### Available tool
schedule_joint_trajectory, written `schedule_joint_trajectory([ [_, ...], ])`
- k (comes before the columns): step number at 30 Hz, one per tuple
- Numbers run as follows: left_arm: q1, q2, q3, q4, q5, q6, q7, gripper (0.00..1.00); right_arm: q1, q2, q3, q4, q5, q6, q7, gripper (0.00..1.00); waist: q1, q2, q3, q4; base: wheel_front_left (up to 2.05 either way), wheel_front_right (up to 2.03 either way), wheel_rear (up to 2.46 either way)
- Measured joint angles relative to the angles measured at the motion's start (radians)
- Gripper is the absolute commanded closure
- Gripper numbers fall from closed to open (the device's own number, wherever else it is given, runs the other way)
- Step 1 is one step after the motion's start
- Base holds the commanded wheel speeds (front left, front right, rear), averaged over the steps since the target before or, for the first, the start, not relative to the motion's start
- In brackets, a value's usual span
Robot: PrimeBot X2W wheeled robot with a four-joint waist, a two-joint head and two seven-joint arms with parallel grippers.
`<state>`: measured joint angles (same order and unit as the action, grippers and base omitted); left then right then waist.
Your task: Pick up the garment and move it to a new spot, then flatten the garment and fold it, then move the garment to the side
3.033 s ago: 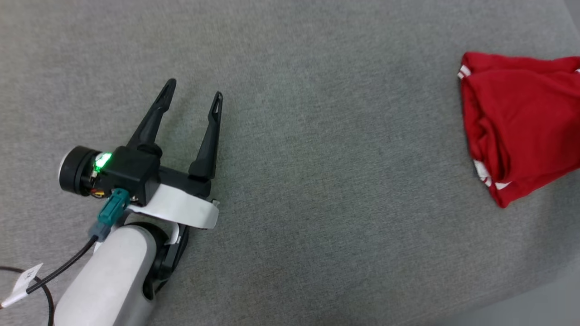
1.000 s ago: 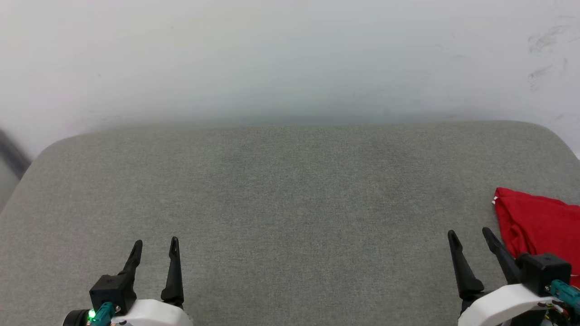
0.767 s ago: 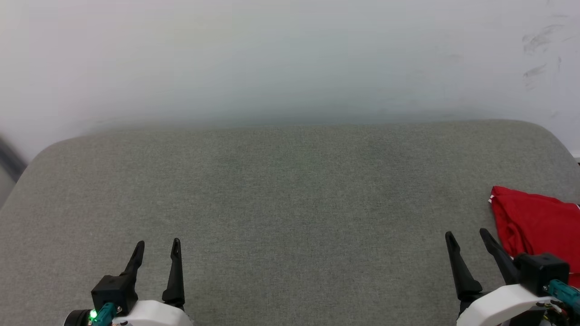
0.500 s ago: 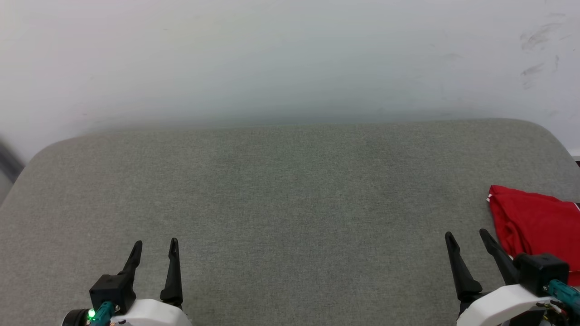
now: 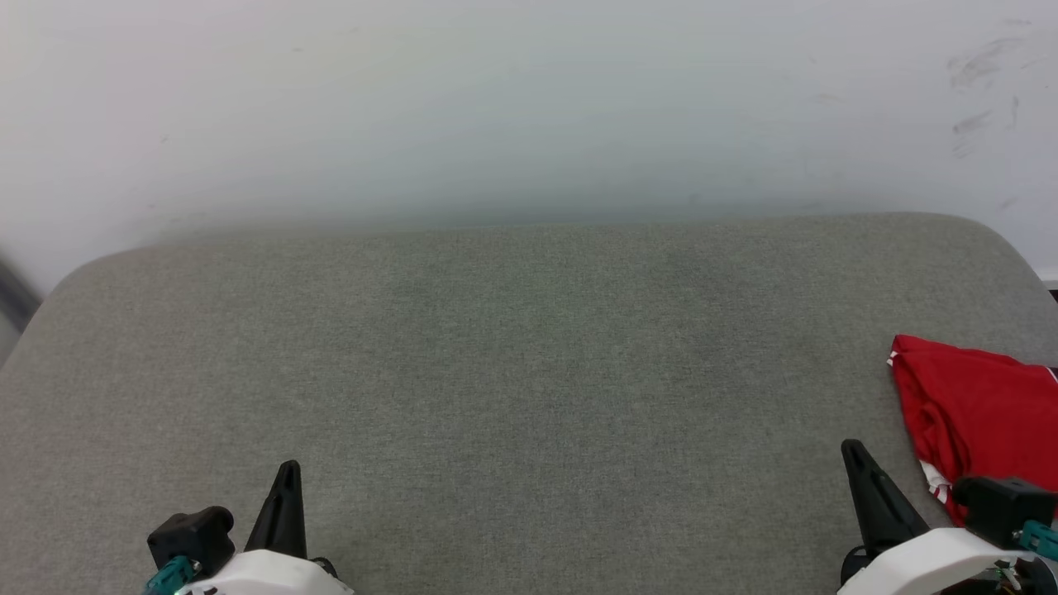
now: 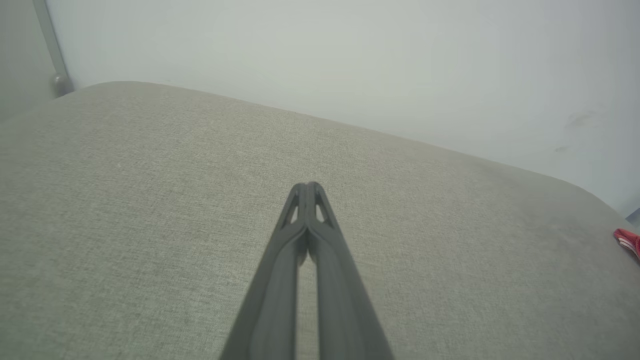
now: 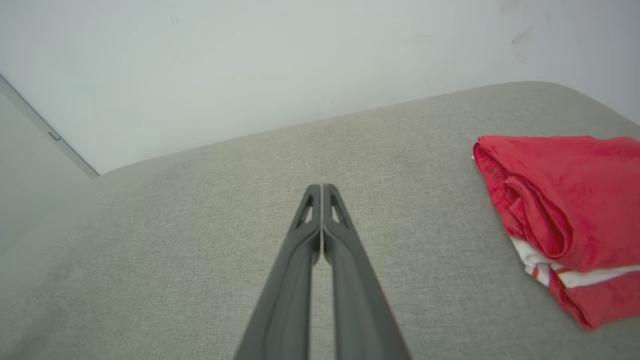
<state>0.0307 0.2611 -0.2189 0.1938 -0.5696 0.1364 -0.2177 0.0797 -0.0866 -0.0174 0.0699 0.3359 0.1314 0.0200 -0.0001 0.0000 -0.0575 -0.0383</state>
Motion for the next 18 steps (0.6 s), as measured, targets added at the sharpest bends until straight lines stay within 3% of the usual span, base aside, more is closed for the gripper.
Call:
schedule_joint_trajectory([
  [18, -0.032, -0.051, 0.077, 0.017, -0.246, -0.063, 0.078, 1.00, -0.041, 0.009, -0.020, 0.038, 0.302, 0.000, 0.021, 1.00, 0.0001, 0.0000, 0.009, 0.006, 0.00, 0.00, 0.00],
])
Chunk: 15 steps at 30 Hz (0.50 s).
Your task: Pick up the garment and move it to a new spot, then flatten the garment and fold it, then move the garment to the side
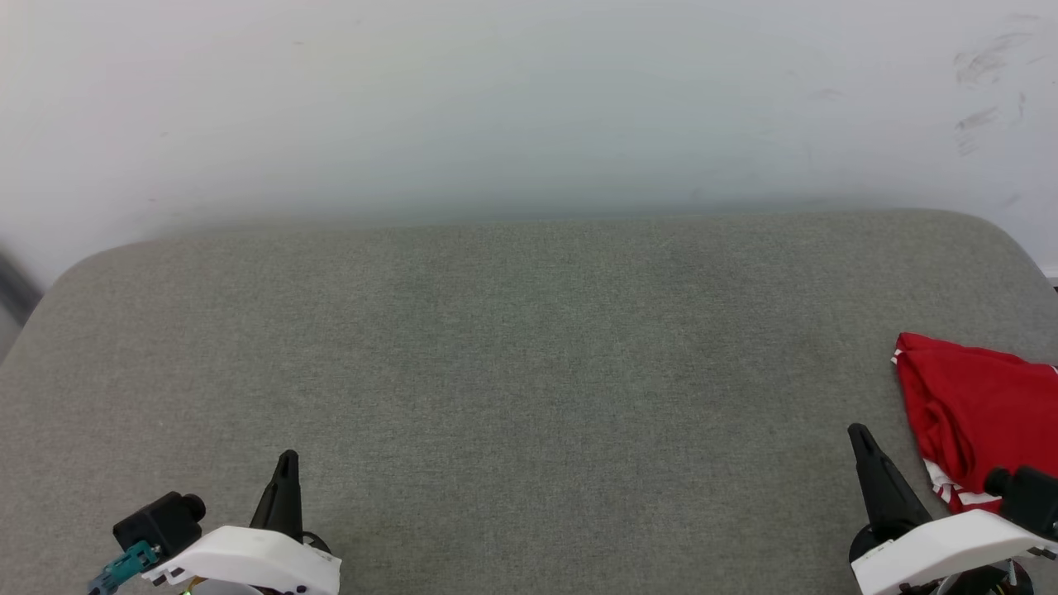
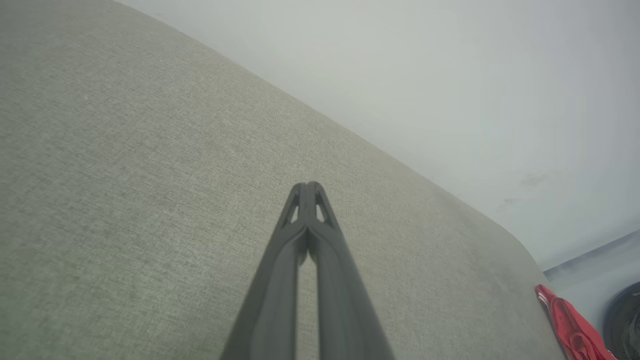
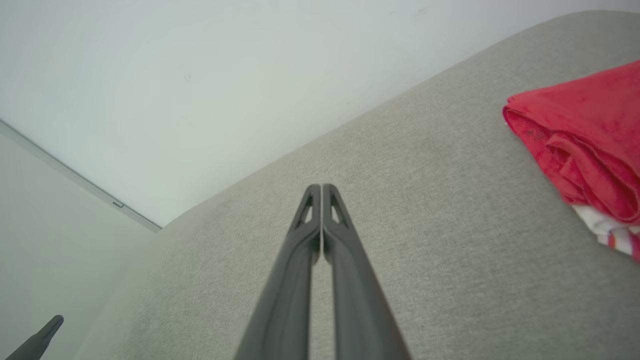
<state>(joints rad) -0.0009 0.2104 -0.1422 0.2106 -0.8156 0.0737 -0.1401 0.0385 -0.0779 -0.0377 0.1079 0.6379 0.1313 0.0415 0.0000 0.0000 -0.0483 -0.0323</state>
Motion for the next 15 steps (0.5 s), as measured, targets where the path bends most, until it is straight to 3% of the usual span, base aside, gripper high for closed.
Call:
schedule_joint_trajectory([
  [15, -0.022, -0.033, 0.056, 0.006, -0.171, -0.042, 0.055, 1.00, -0.028, 0.006, -0.016, 0.030, 0.207, 0.000, 0.014, 1.00, 0.0000, 0.0001, 0.008, 0.005, 0.00, 0.00, 0.00],
])
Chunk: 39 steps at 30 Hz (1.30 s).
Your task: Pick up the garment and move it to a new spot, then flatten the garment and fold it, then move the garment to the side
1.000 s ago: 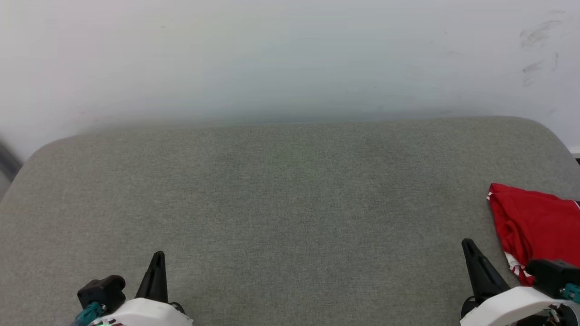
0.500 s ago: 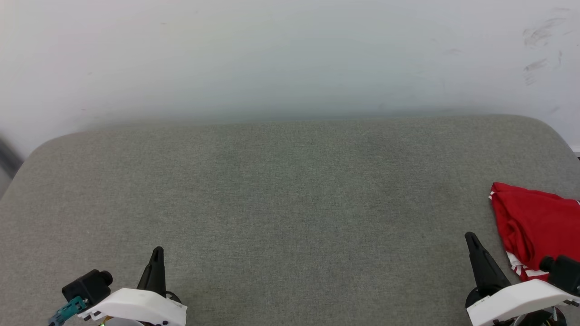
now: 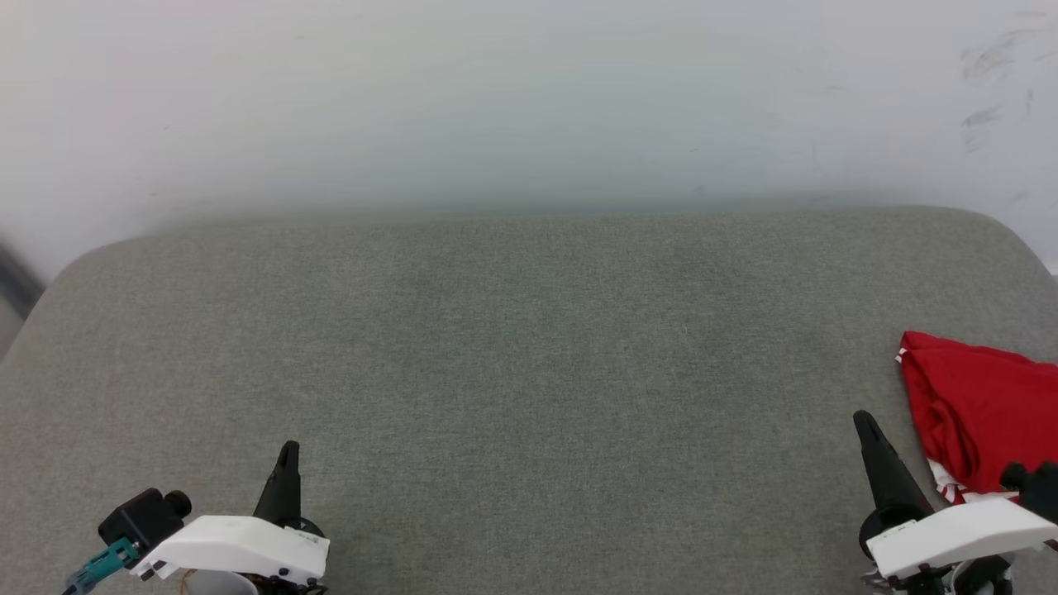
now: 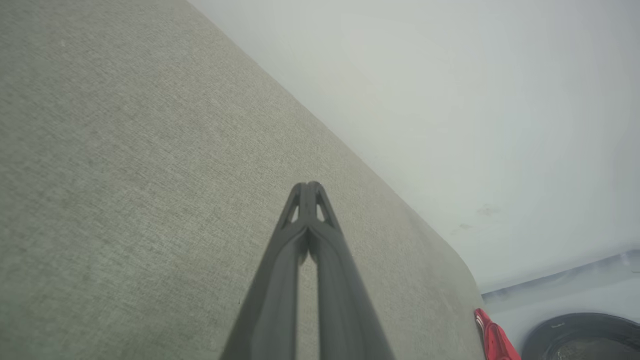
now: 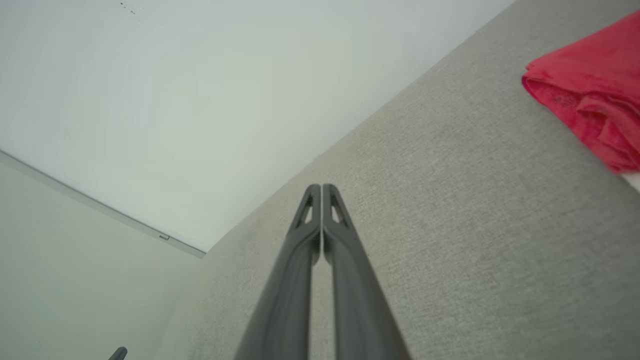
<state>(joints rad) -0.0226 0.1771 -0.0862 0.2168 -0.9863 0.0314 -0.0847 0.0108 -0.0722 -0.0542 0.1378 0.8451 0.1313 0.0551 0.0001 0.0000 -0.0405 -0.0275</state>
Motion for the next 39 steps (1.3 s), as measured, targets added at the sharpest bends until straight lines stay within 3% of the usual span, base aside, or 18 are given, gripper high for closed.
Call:
schedule_joint_trajectory([
  [39, -0.044, -0.068, 0.110, 0.015, -0.342, -0.088, 0.109, 1.00, -0.064, 0.011, -0.033, 0.059, 0.420, 0.000, 0.034, 1.00, 0.0000, 0.0000, 0.020, 0.013, 0.00, 0.00, 0.00],
])
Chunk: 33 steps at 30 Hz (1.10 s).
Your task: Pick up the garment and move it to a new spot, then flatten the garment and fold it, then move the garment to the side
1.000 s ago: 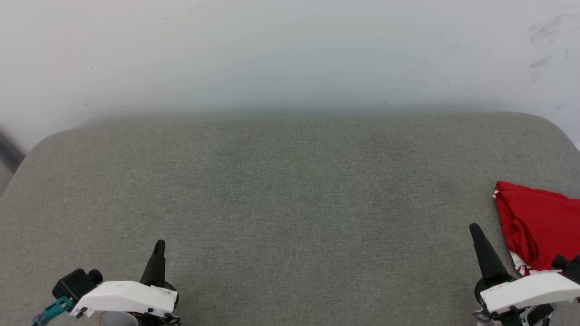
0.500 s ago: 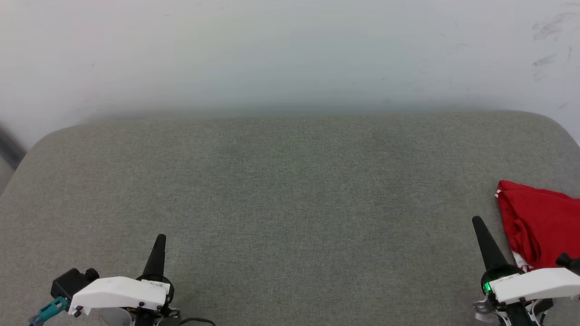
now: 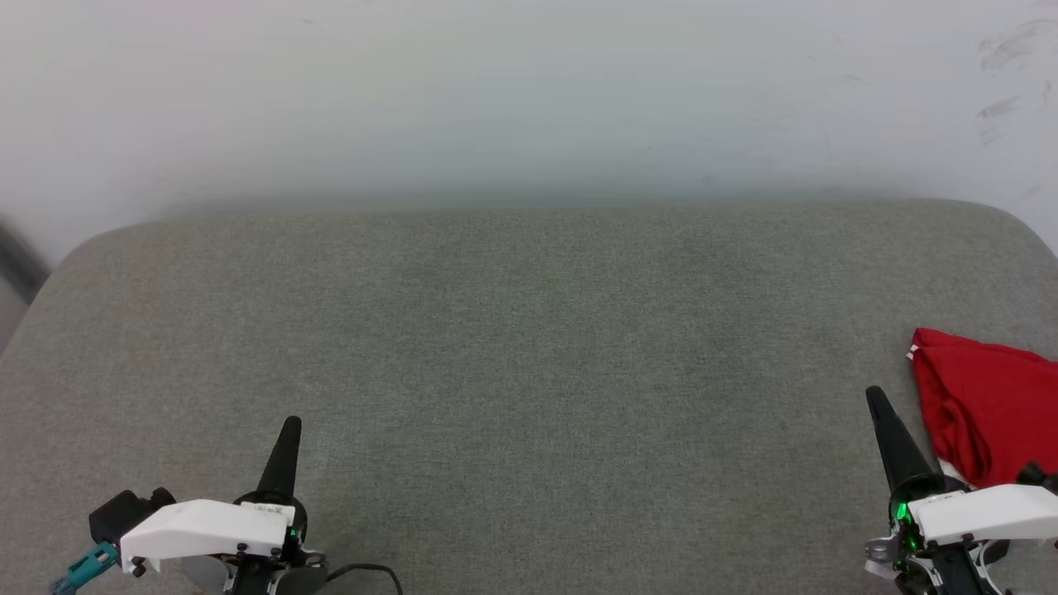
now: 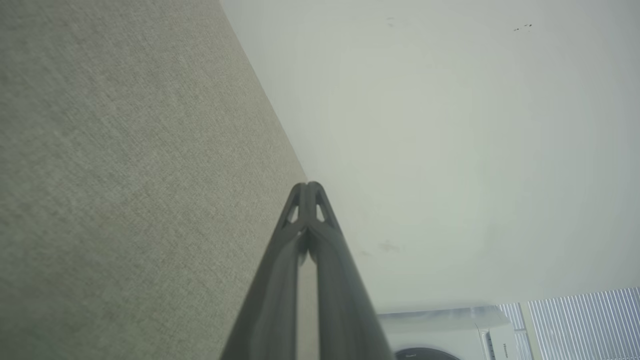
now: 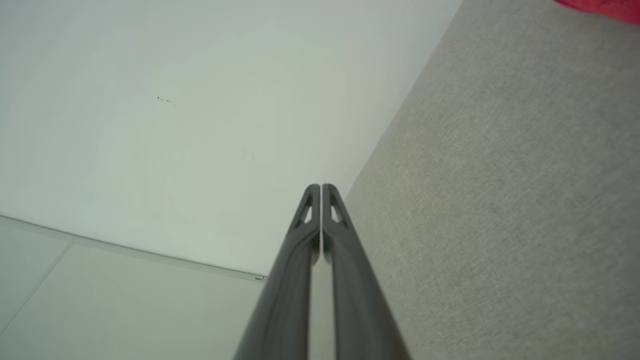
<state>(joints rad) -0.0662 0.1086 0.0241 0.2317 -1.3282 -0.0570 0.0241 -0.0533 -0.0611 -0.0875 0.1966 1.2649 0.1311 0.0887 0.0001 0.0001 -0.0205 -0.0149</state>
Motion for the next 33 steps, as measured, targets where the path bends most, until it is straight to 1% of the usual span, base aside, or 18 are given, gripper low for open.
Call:
schedule_joint_trajectory([
  [33, -0.026, -0.045, 0.070, 0.010, -0.212, -0.055, 0.069, 1.00, -0.035, 0.006, -0.020, 0.036, 0.259, 0.000, 0.018, 1.00, -0.0001, 0.0000, 0.017, 0.011, 0.00, 0.00, 0.00],
])
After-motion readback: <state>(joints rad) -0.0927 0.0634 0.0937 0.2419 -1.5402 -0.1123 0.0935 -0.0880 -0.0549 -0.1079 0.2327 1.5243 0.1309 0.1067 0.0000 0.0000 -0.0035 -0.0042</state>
